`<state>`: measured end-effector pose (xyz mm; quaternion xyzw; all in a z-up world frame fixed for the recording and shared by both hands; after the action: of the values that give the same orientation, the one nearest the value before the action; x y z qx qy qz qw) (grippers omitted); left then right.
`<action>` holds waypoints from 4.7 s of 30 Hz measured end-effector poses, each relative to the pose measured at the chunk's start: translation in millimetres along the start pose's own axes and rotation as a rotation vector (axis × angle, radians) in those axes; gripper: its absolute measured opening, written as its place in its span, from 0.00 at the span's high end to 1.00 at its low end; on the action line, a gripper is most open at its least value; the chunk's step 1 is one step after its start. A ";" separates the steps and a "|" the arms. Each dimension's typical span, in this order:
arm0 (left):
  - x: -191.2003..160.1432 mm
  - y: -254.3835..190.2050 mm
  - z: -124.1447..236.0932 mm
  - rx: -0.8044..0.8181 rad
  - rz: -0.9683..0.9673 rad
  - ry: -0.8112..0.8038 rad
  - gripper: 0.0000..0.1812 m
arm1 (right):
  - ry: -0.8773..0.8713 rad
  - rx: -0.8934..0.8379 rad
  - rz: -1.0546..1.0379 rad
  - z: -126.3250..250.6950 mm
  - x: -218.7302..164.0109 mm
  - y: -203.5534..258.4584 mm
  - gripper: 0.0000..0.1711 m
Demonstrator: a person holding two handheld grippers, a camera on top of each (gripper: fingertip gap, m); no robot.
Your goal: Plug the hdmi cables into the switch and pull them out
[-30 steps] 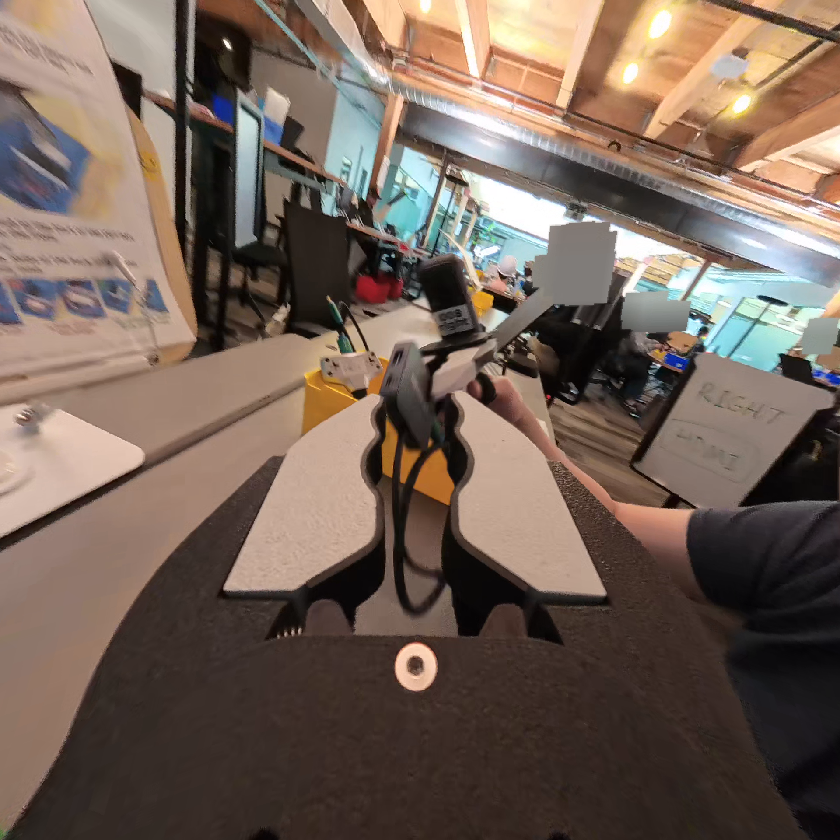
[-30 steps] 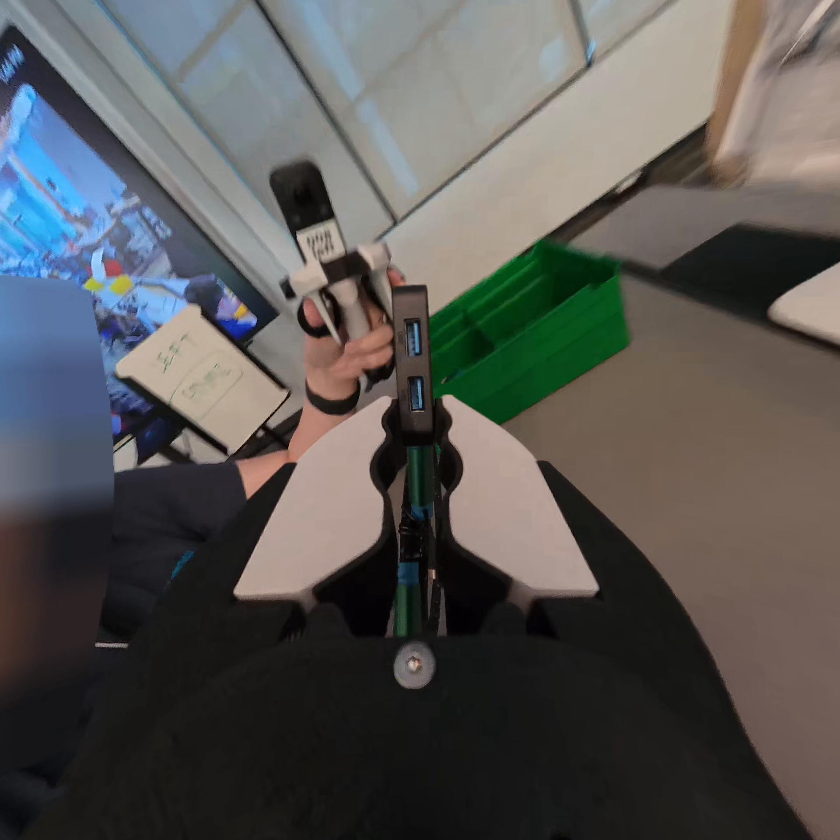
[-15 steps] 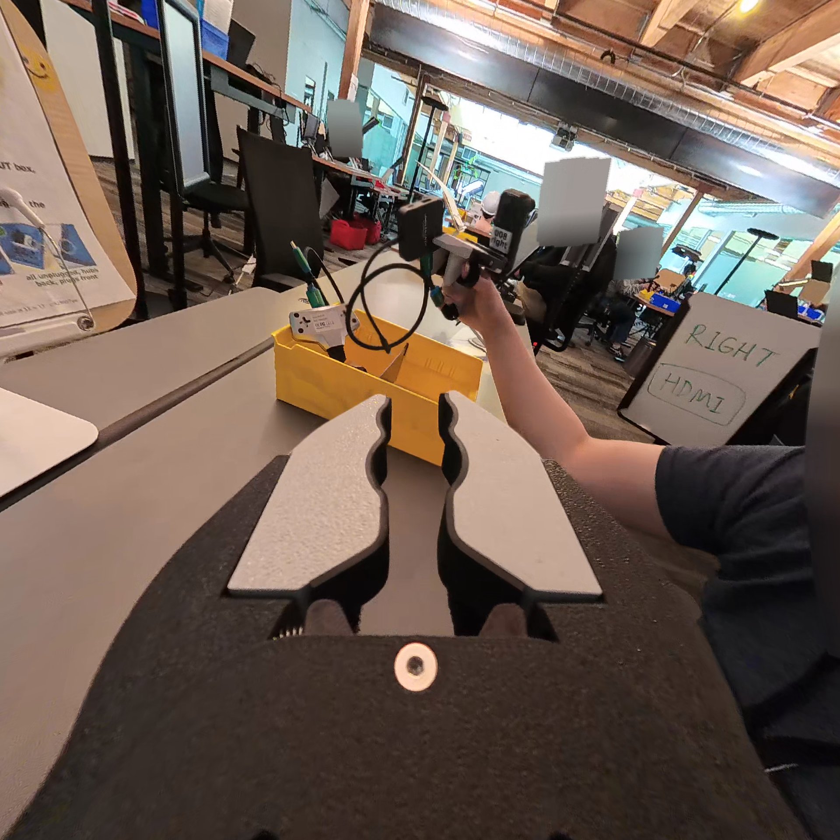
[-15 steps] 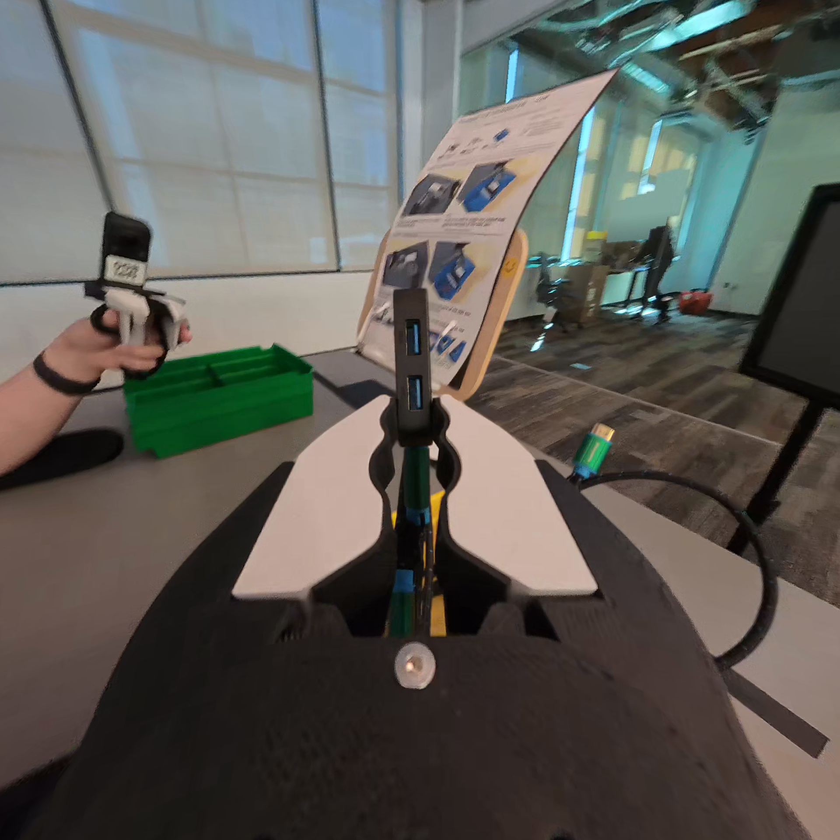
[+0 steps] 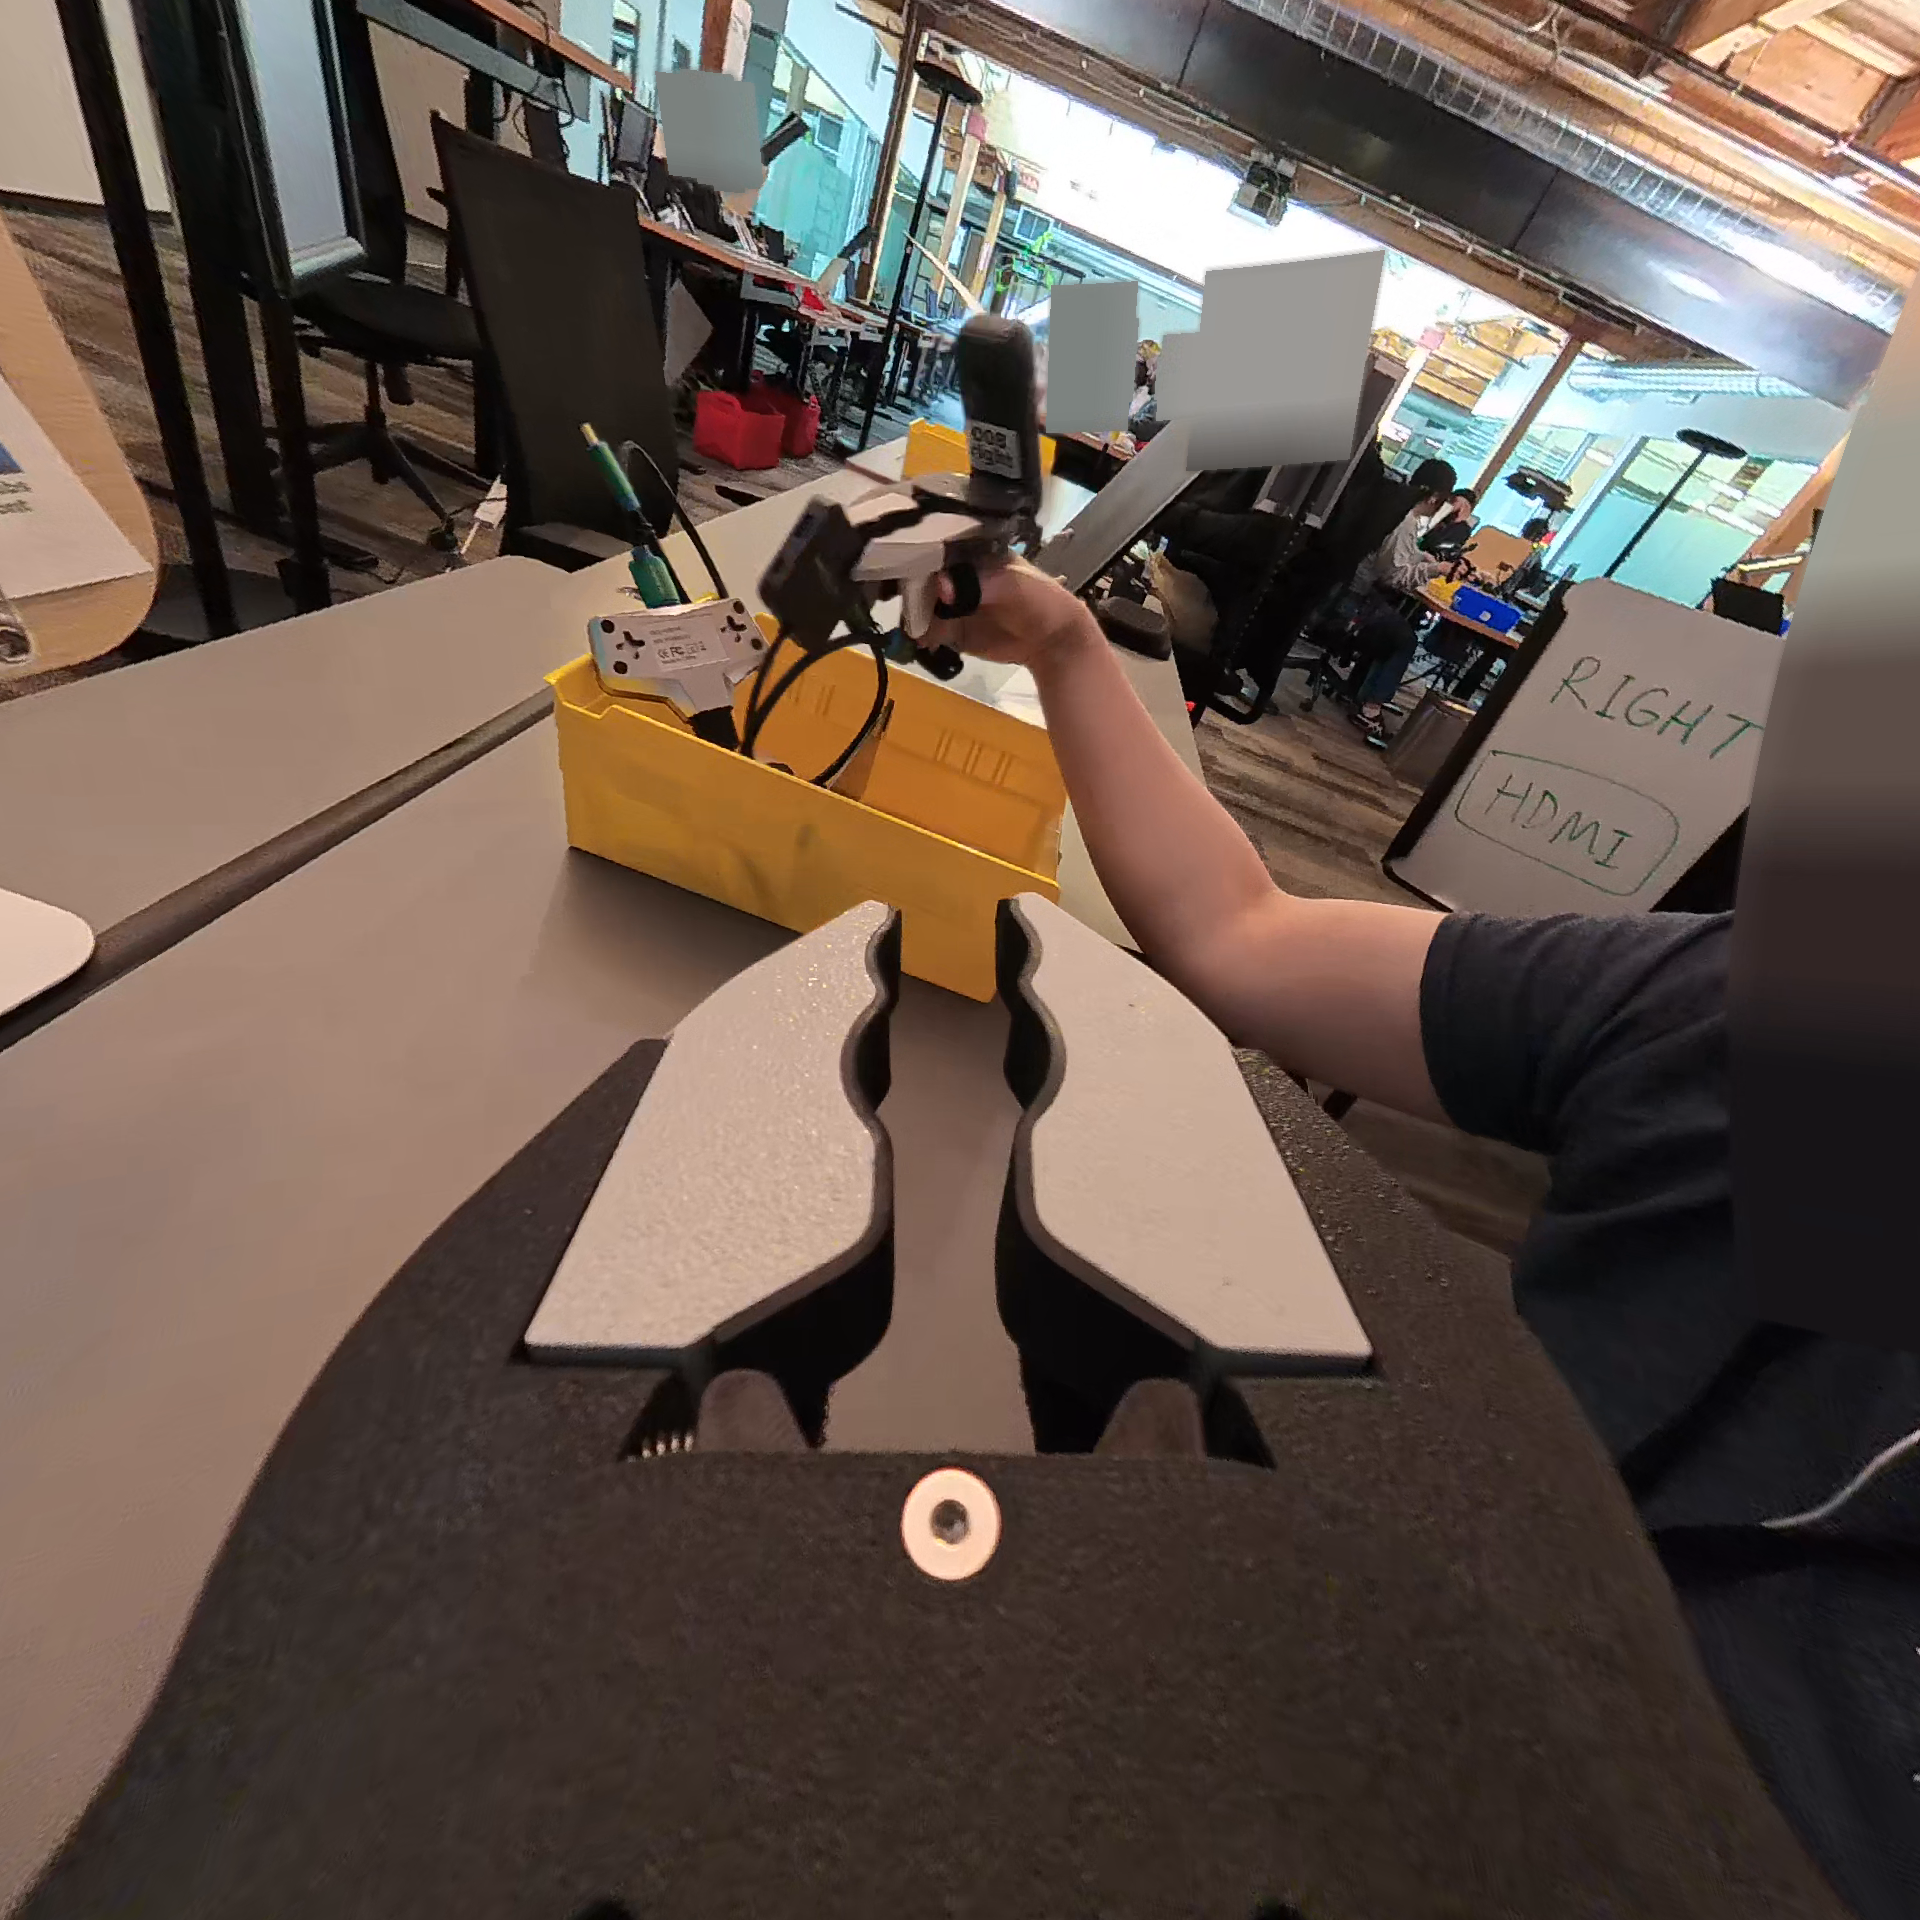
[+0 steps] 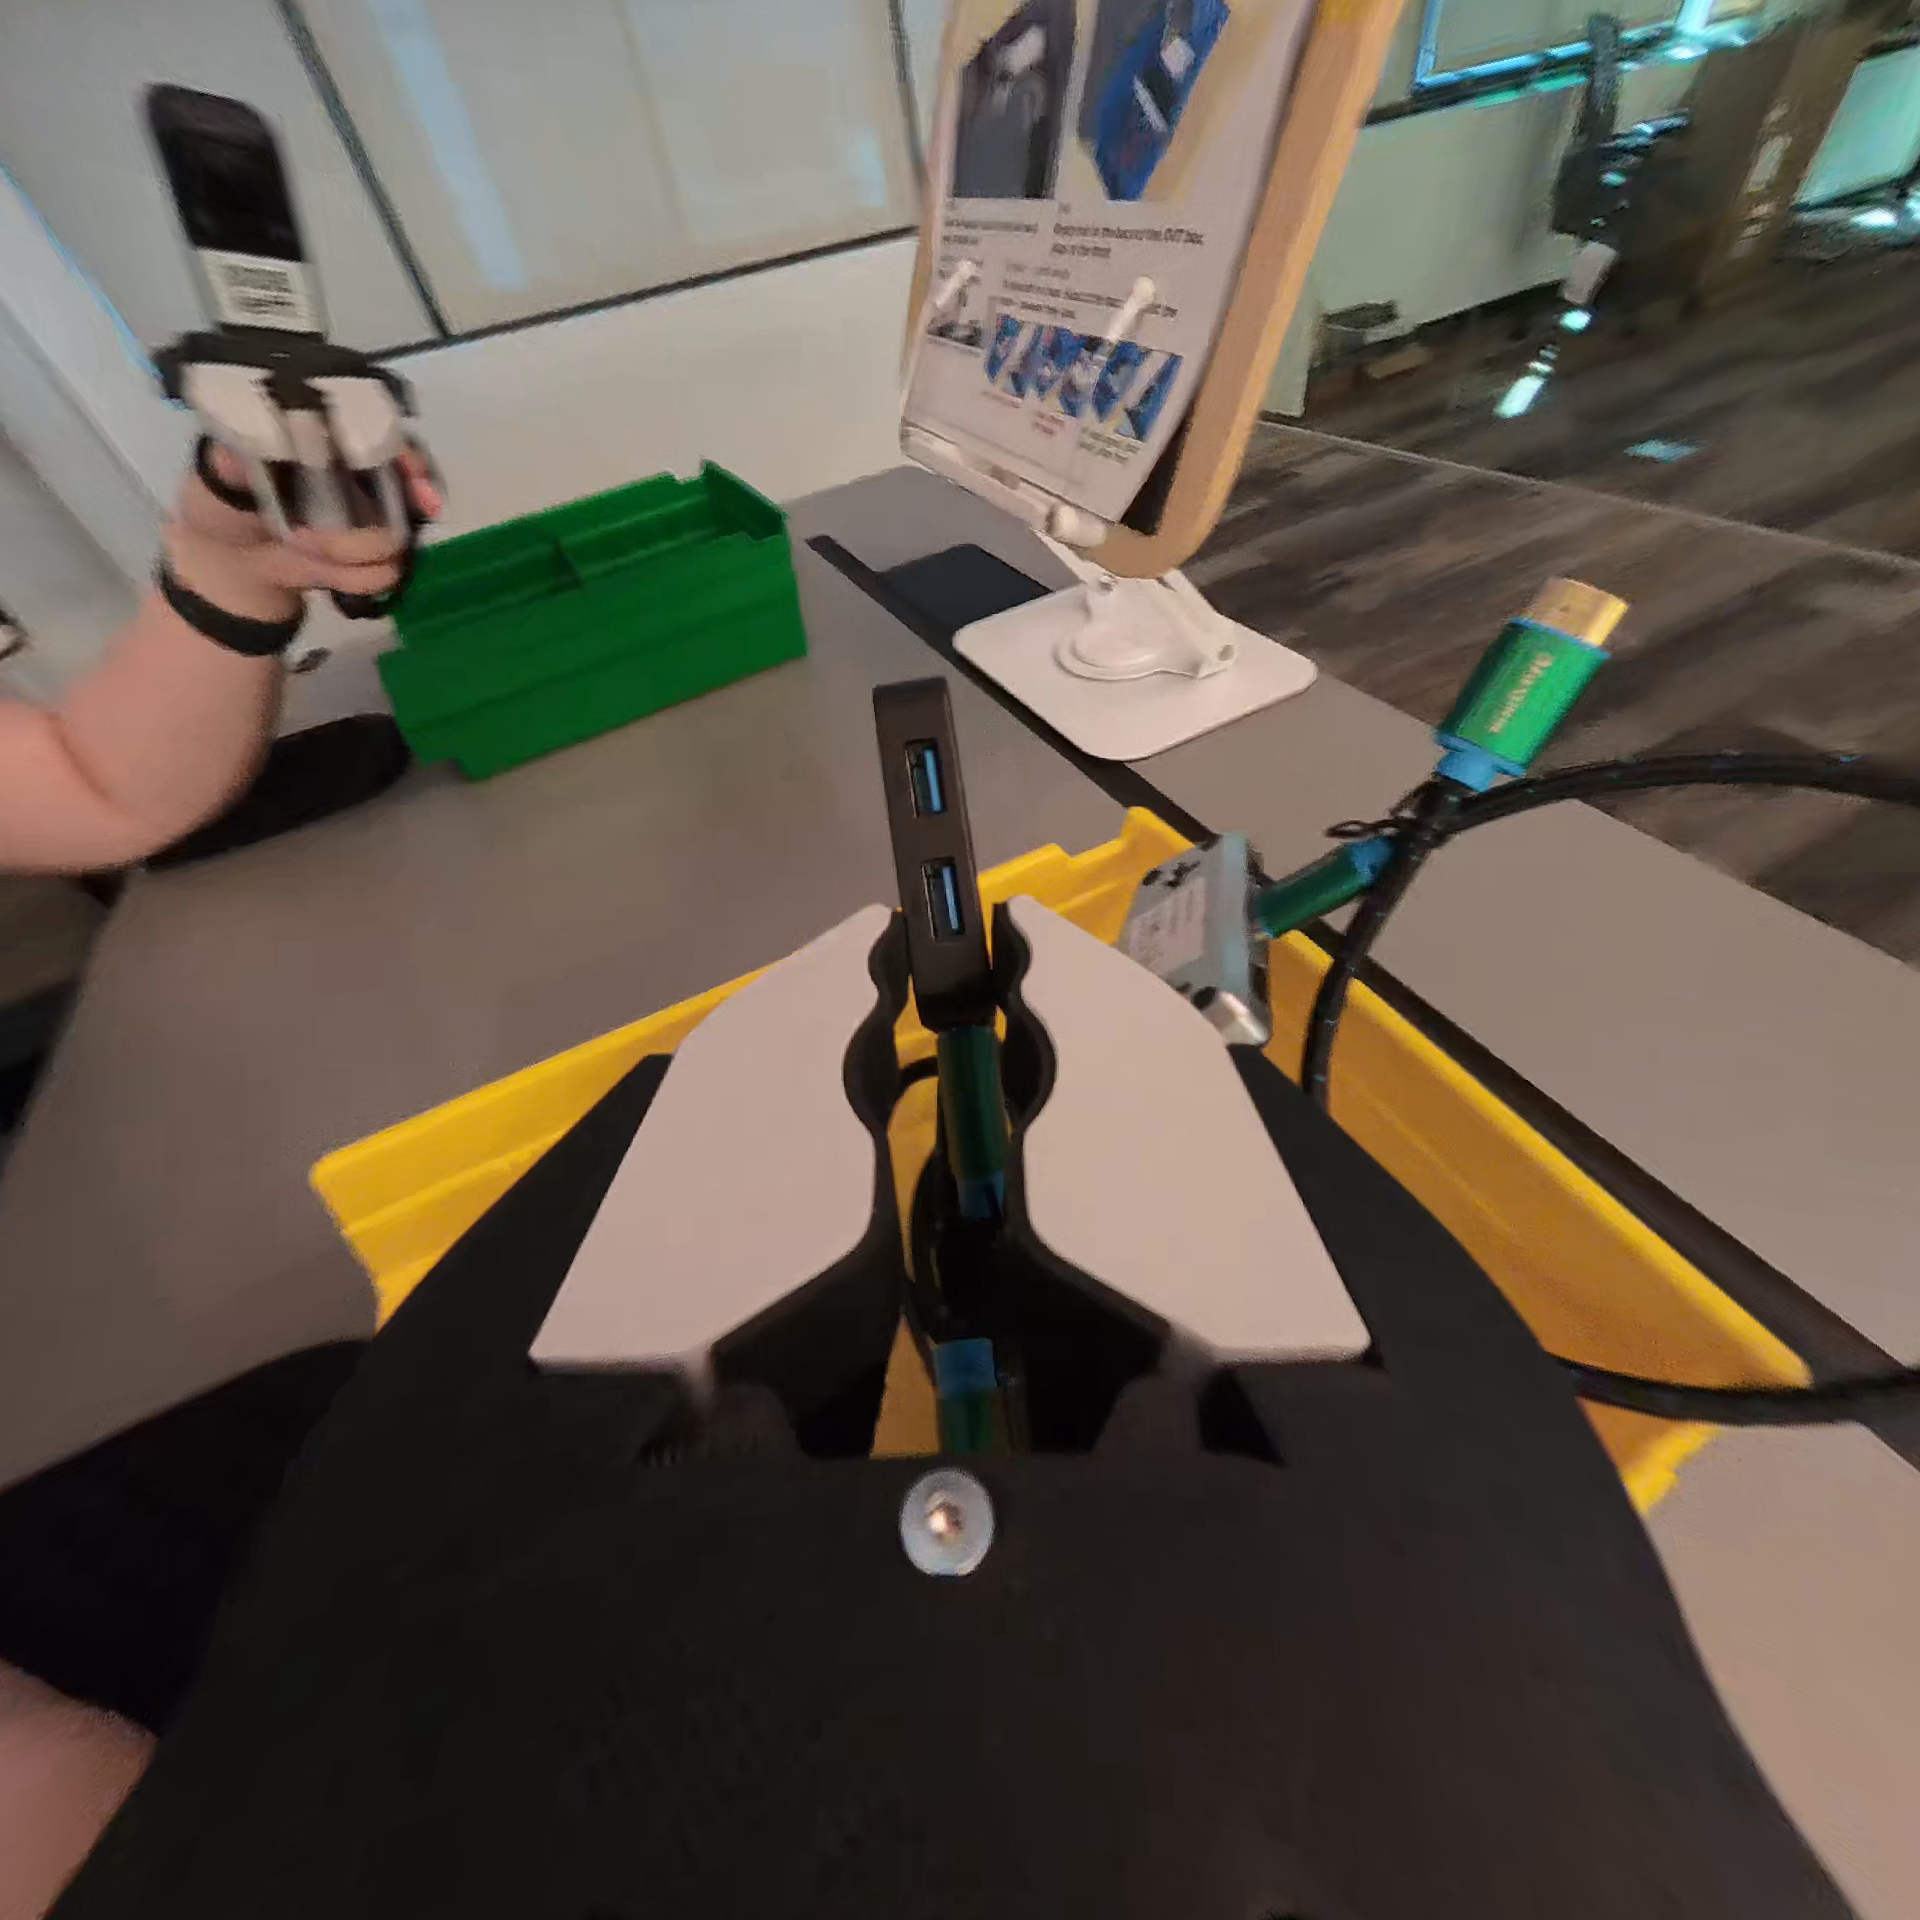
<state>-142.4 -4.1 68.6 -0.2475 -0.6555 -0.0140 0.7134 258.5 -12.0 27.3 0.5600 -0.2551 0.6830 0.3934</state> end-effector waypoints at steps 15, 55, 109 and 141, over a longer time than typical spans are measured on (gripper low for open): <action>0.8 33.1 46.3 0.544 -0.171 0.246 0.91 | -0.210 -0.515 0.011 12.7 65.5 -20.1 0.72; -43.5 25.7 326.2 1.178 0.539 0.143 0.65 | 0.682 -0.930 -0.205 78.9 -80.6 -6.9 0.65; -161.5 47.8 204.5 0.970 1.010 0.997 0.88 | 1.451 -0.350 -0.310 -67.8 -125.7 149.0 0.95; -9.3 2.0 218.2 0.963 0.310 0.371 0.91 | 0.541 -0.180 -0.122 -203.5 44.0 295.2 0.90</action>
<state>-345.5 75.9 63.1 0.0204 -0.4065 0.3498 0.8438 -102.2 -5.7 47.6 0.3346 -0.1664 0.7573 0.5356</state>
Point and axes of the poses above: each gripper's, where its closed fingertips meet, z back along the fingers, x out of its top, y = z × x across the jaws, the point moved 3 cm from there along z, back along the fingers, and after that the axes turned 13 degrees about -x, right-handed, at the moved point
